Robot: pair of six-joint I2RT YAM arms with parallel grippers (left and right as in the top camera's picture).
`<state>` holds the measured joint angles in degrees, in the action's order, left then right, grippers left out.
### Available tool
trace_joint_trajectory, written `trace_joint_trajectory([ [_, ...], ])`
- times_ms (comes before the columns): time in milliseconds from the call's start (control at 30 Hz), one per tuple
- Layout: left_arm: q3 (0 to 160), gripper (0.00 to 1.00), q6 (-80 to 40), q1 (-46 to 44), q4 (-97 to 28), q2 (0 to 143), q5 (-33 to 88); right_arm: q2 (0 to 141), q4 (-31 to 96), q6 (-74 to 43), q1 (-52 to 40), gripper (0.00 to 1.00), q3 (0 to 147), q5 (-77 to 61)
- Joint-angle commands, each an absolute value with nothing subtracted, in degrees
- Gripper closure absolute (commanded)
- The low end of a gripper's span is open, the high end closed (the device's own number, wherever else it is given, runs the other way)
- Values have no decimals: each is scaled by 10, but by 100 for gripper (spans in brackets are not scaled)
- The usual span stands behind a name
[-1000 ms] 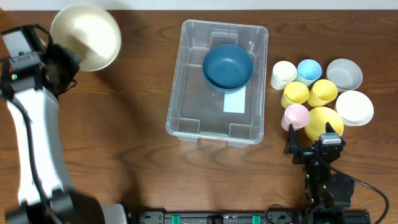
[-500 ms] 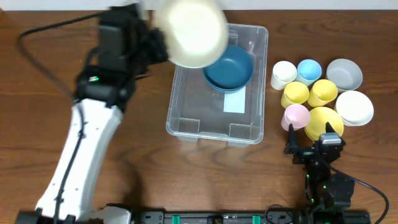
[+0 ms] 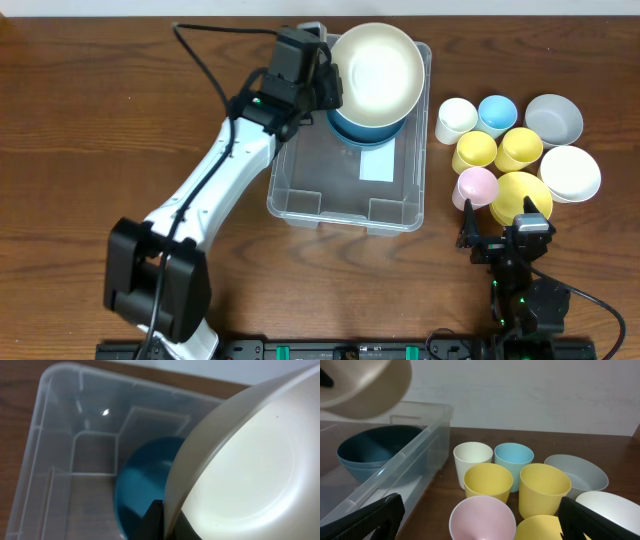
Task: Pack container
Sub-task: 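Lift the cream bowl and place it onto the teal bowls in the bin, then open the left gripper and withdraw it from the bin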
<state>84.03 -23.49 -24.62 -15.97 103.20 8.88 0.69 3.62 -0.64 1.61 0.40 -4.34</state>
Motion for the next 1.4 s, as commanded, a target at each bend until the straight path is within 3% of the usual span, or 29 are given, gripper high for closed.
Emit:
trace_joint_trajectory([
  [0,847,94,-227,-245,-152,1046,60,4,38,-12,20,1,3,-47],
  [167,847,92,-227,-245,-156,1056,59,4,38,-12,20,1,3,-47],
  [233,847,63,-227,-246,-159,1056,59,4,38,-12,20,1,3,-47],
  [300,847,53,-227,-246,-157,1054,60,4,38,-12,20,1,3,-47],
  [567,847,52,-227,-242,-196,1001,59,4,38,-12,20,1,3,-47],
  [833,847,52,-227,-238,-375,922,-1,4,38,-12,20,1,3,-47],
  [1100,846,53,-227,-240,-586,936,0,4,38,-12,20,1,3,-47],
  [1133,846,57,-227,-240,-602,942,0,4,38,-12,20,1,3,-47],
  [1233,846,88,-227,-241,-629,951,0,4,38,-12,20,1,3,-47],
  [1267,846,94,-227,-243,-634,952,0,4,38,-12,20,1,3,-47],
  [1367,846,94,-228,-255,-643,952,0,4,38,-12,20,1,3,-47],
])
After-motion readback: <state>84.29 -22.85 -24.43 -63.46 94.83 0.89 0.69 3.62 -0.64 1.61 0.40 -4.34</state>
